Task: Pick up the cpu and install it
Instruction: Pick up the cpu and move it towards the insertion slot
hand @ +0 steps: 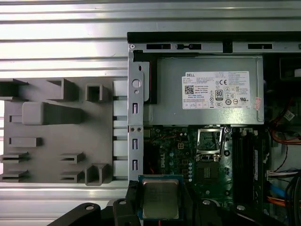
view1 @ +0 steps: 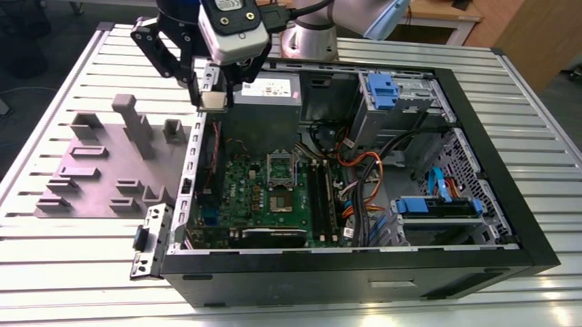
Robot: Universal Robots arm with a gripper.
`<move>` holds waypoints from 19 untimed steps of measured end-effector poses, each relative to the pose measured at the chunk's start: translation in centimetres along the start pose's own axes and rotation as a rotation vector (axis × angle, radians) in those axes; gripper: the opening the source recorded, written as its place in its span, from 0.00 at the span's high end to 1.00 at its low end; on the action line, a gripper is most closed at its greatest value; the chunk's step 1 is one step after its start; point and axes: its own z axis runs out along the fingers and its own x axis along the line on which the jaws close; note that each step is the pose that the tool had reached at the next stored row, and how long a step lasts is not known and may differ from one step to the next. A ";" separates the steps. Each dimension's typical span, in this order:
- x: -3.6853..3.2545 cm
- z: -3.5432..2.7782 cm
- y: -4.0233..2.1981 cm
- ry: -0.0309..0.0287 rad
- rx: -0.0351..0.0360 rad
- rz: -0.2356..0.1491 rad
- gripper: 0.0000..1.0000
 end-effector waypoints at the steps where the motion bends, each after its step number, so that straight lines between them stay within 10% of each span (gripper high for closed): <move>1: -0.05 0.00 0.00 0.0001 0.0000 0.000 0.53; 19: -0.71 -0.01 0.04 0.0000 0.0001 0.000 0.53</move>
